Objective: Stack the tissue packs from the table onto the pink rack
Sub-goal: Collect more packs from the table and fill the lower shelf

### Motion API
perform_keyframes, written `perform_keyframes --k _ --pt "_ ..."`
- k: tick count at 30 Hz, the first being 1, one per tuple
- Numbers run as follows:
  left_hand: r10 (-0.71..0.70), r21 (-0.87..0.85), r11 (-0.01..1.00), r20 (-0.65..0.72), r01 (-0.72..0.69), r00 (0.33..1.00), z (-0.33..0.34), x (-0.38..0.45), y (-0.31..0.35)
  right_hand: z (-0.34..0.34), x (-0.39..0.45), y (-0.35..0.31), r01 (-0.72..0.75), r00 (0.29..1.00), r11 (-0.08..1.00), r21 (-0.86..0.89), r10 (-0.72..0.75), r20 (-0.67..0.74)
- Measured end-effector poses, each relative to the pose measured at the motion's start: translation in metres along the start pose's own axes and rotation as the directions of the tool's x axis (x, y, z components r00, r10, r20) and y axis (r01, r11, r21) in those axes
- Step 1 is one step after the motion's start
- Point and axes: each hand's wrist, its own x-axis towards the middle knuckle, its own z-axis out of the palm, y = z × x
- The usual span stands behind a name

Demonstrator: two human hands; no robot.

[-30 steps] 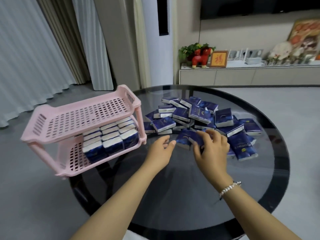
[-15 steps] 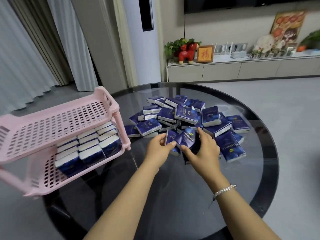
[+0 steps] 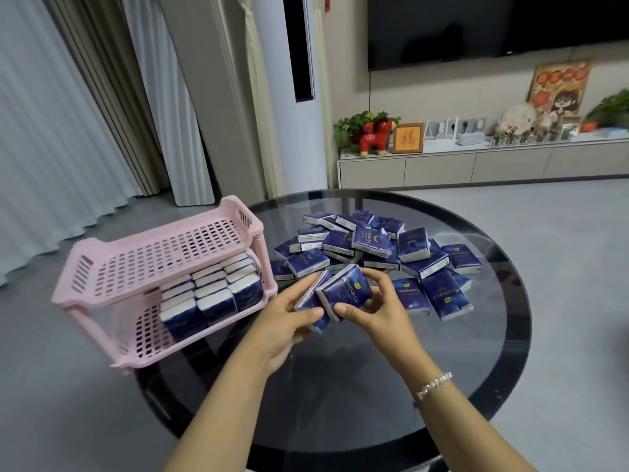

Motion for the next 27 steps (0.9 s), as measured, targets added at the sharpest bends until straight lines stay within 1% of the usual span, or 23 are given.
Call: perform_keyframes --k 2,3,6,9,11,13,14,16,19,21,23,25,27 --pt "-0.006 -0.044 0.999 -0.076 0.003 0.997 0.002 -0.003 -0.003 0.0 -0.003 -0.006 0.007 1.0 0.997 0.077 -0.006 -0.009" --pt "-0.01 -0.072 0.997 -0.129 0.0 0.992 0.004 -0.004 -0.005 -0.002 -0.004 -0.009 0.014 1.0 0.997 0.072 -0.013 -0.018" --pt "-0.049 -0.219 0.976 -0.258 -0.009 0.965 0.005 -0.002 -0.012 -0.014 -0.004 -0.012 0.026 0.999 0.998 -0.062 -0.029 -0.046" --pt "-0.089 -0.317 0.949 -0.301 -0.011 0.95 0.005 0.001 -0.017 -0.022 -0.004 -0.015 0.026 0.999 0.993 -0.114 -0.021 0.049" --pt "-0.08 -0.318 0.948 -0.31 -0.024 0.947 0.007 0.001 -0.017 -0.022 -0.005 -0.02 0.055 0.991 0.985 -0.162 -0.033 0.131" --pt "-0.082 -0.281 0.96 -0.32 -0.012 0.944 0.012 0.001 -0.016 -0.018 -0.006 -0.026 0.084 0.977 0.975 -0.204 -0.041 0.207" --pt "-0.092 -0.261 0.965 -0.316 0.006 0.944 0.015 0.002 -0.016 -0.015 -0.006 -0.028 0.093 0.974 0.969 -0.228 -0.041 0.223" --pt "-0.117 -0.244 0.969 -0.283 0.047 0.952 0.02 0.002 -0.016 -0.011 -0.005 -0.029 0.117 0.977 0.949 -0.293 -0.056 0.207" --pt "-0.122 -0.272 0.96 -0.169 0.072 0.978 0.022 0.005 -0.015 -0.008 0.003 -0.027 0.132 0.98 0.927 -0.351 -0.069 0.186" --pt "-0.06 -0.279 0.959 -0.066 0.04 0.996 0.021 0.004 -0.015 -0.008 0.005 -0.028 0.114 0.984 0.939 -0.326 -0.061 0.169" --pt "0.009 -0.233 0.972 0.008 -0.007 1.0 0.022 0.004 -0.018 -0.008 0.008 -0.029 0.112 0.985 0.954 -0.278 -0.07 0.157" --pt "0.034 -0.207 0.978 0.01 -0.031 0.999 0.023 0.008 -0.021 -0.009 0.012 -0.028 0.101 0.986 0.962 -0.252 -0.062 0.155" --pt "0.016 -0.233 0.972 0.0 -0.015 1.0 0.026 0.011 -0.023 -0.011 0.014 -0.022 0.06 0.987 0.971 -0.232 -0.023 0.161"
